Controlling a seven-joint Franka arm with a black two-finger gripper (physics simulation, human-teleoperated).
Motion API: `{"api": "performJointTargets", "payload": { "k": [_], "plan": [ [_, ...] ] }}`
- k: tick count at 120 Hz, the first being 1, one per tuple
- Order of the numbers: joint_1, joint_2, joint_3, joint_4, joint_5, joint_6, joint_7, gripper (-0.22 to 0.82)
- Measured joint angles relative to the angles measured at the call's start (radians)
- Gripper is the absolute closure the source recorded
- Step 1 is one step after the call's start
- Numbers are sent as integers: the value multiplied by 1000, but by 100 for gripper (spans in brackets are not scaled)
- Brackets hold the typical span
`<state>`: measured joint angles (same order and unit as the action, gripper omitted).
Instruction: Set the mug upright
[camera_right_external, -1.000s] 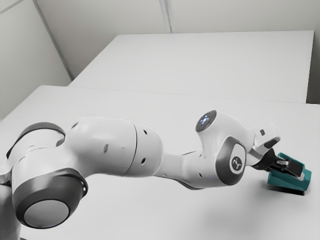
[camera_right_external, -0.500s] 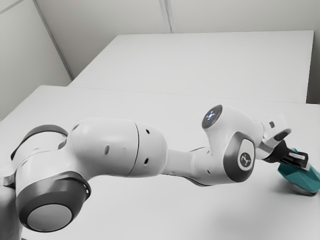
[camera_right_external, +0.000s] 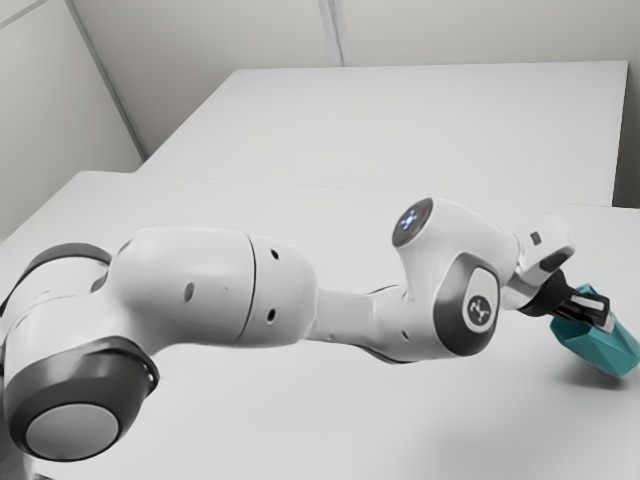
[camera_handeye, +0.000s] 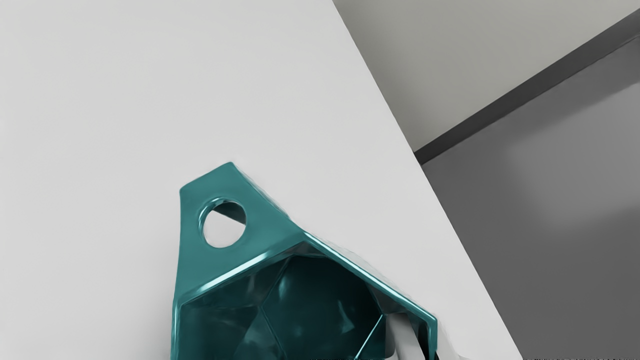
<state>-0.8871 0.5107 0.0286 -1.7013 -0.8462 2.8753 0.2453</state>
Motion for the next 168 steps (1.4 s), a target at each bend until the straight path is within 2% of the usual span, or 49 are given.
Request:
{"api": "performJointTargets", "payload": {
  "k": [9, 23, 41, 63, 80, 97, 126, 168],
  "plan": [
    [17, -85, 5, -105, -1, -8, -1, 79],
    [135, -222, 8, -247, 48, -72, -2, 79],
    [316, -357, 12, -283, 349, -265, -29, 79],
    [555, -404, 12, -285, 696, -514, -84, 79],
    [668, -401, 12, -280, 871, -625, -119, 79],
    [729, -396, 12, -277, 956, -687, -145, 79],
    [774, -371, 11, -274, 1030, -727, -177, 79],
    [775, -355, 10, -303, 1037, -714, -234, 79]
  ]
}}
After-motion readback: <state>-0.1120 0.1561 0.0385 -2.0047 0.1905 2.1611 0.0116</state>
